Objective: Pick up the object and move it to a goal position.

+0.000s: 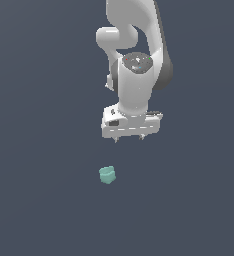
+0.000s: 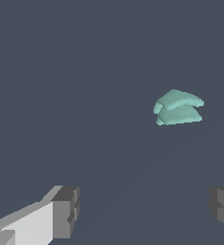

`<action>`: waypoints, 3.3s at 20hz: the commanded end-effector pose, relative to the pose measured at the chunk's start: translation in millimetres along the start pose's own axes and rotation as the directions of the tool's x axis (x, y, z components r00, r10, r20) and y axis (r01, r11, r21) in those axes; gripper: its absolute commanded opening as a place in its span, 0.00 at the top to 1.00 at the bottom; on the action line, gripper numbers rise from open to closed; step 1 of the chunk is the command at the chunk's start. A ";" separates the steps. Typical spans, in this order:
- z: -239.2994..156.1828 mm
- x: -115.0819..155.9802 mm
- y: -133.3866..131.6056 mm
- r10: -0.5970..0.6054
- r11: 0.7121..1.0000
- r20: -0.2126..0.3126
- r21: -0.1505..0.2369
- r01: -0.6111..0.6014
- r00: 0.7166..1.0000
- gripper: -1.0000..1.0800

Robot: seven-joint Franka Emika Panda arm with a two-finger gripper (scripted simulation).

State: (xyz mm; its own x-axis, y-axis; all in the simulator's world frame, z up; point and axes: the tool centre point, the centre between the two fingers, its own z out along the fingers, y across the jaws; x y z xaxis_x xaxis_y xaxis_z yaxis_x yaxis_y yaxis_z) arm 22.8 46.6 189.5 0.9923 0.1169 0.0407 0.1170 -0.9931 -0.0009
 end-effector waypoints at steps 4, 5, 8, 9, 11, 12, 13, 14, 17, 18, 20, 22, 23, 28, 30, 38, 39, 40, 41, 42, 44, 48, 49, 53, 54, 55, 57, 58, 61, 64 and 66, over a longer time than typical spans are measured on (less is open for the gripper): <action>13.7 16.8 14.4 -0.018 1.000 0.007 0.000 0.018 1.000 0.04; 17.1 20.5 17.8 -0.023 1.000 0.008 0.000 0.023 1.000 0.04; 29.0 32.7 29.8 -0.037 0.999 0.013 0.001 0.037 0.999 0.04; 33.7 37.0 34.4 -0.043 0.999 0.015 0.001 0.043 0.999 0.04; 43.8 45.6 44.2 -0.055 0.999 0.019 0.001 0.055 0.998 0.04; 49.0 49.6 49.1 -0.060 0.998 0.021 0.001 0.060 0.998 0.04; 54.0 53.2 53.9 -0.066 0.998 0.023 0.002 0.066 0.998 0.04; 58.9 56.5 58.5 -0.071 0.997 0.025 0.002 0.071 0.997 0.04; 72.0 64.6 70.7 -0.085 0.996 0.030 0.002 0.085 0.996 0.04; 76.0 66.7 74.3 -0.089 0.996 0.031 0.002 0.089 0.996 0.04; 83.0 70.3 80.7 -0.096 0.995 0.034 0.003 0.096 0.995 0.04; 89.0 73.1 86.1 -0.102 0.995 0.036 0.003 0.102 0.994 0.04; 91.6 74.2 88.3 -0.104 0.995 0.037 0.003 0.104 0.994 0.04; 100.0 77.6 95.7 -0.112 0.994 0.040 0.004 0.112 0.993 0.04; 101.0 78.0 97.2 -0.113 0.994 0.040 0.004 0.113 0.993 0.04; 115.6 76.7 96.5 -0.113 0.994 0.041 0.004 0.113 0.993 0.04; 120.8 76.4 96.7 -0.113 0.994 0.041 0.004 0.113 0.993 0.04; 126.9 76.0 96.8 -0.113 0.994 0.041 0.004 0.113 0.993 0.04; 133.3 75.5 97.0 -0.113 0.994 0.041 0.004 0.113 0.993 0.04; 138.7 75.2 96.7 -0.113 0.994 0.041 0.004 0.113 0.993 0.04; 147.2 74.7 96.9 -0.113 0.994 0.041 0.004 0.113 0.993 0.04; 153.2 75.2 96.9 -0.114 0.993 0.041 0.004 0.114 0.993 0.04; 152.5 75.6 96.9 -0.114 0.993 0.041 0.004 0.114 0.993 0.04; 151.3 76.1 97.0 -0.114 0.993 0.041 0.004 0.114 0.993 1.00; 151.3 76.1 97.0 -0.114 0.993 0.041 0.004 0.114 0.993 1.00; 151.3 76.1 97.0 -0.114 0.993 0.041 0.004 0.114 0.993 1.00; 151.3 76.1 97.0 -0.114 0.993 0.041 0.004 0.114 0.993 1.00; 151.3 76.1 97.0 -0.114 0.993 0.041 0.004 0.114 0.993 1.00; 151.3 76.1 97.0 -0.114 0.993 0.041 0.004 0.114 0.993 1.00; 150.6 75.7 97.0 -0.114 0.993 0.041 0.004 0.114 0.993 1.00; 148.3 74.8 97.3 -0.114 0.993 0.041 0.004 0.114 0.993 1.00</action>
State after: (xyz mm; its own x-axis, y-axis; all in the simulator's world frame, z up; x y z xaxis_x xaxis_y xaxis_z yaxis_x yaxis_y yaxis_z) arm 114.7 -40.1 42.5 0.9733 0.2295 -0.0008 0.2295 -0.9733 -0.0002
